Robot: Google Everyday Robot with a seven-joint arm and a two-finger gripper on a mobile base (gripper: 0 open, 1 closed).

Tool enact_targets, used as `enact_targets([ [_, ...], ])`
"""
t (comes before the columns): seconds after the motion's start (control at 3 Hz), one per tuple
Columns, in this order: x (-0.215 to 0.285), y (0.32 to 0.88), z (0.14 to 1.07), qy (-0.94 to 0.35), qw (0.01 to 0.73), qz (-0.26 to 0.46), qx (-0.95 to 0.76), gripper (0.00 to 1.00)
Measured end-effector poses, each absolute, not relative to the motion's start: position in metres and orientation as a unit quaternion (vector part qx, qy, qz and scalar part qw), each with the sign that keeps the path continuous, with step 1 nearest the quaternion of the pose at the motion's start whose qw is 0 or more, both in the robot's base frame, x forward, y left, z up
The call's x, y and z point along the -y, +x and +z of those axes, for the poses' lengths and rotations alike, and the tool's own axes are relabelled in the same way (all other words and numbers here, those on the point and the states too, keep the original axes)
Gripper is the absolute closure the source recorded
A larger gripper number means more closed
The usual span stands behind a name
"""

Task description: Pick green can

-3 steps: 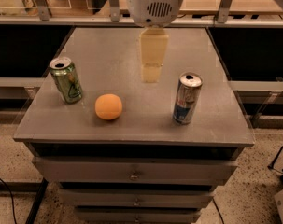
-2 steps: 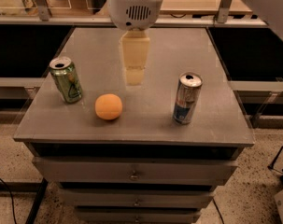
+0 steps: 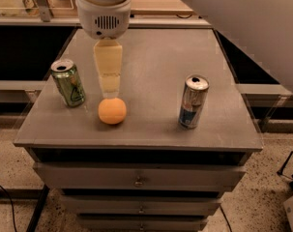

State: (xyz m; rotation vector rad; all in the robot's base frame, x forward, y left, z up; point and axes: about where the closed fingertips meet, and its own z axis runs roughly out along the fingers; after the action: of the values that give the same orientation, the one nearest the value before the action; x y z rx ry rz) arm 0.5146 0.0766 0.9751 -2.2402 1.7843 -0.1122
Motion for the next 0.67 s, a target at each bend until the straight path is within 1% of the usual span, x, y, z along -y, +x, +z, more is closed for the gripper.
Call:
enact_targets([
  [0.33,-0.089,0.529,0.967,-0.769,0.151,-0.033,-0.620,0.00],
  [0.67,-0.101,0.552,0.952,-0.751,0.180,-0.009,-0.635,0.00],
])
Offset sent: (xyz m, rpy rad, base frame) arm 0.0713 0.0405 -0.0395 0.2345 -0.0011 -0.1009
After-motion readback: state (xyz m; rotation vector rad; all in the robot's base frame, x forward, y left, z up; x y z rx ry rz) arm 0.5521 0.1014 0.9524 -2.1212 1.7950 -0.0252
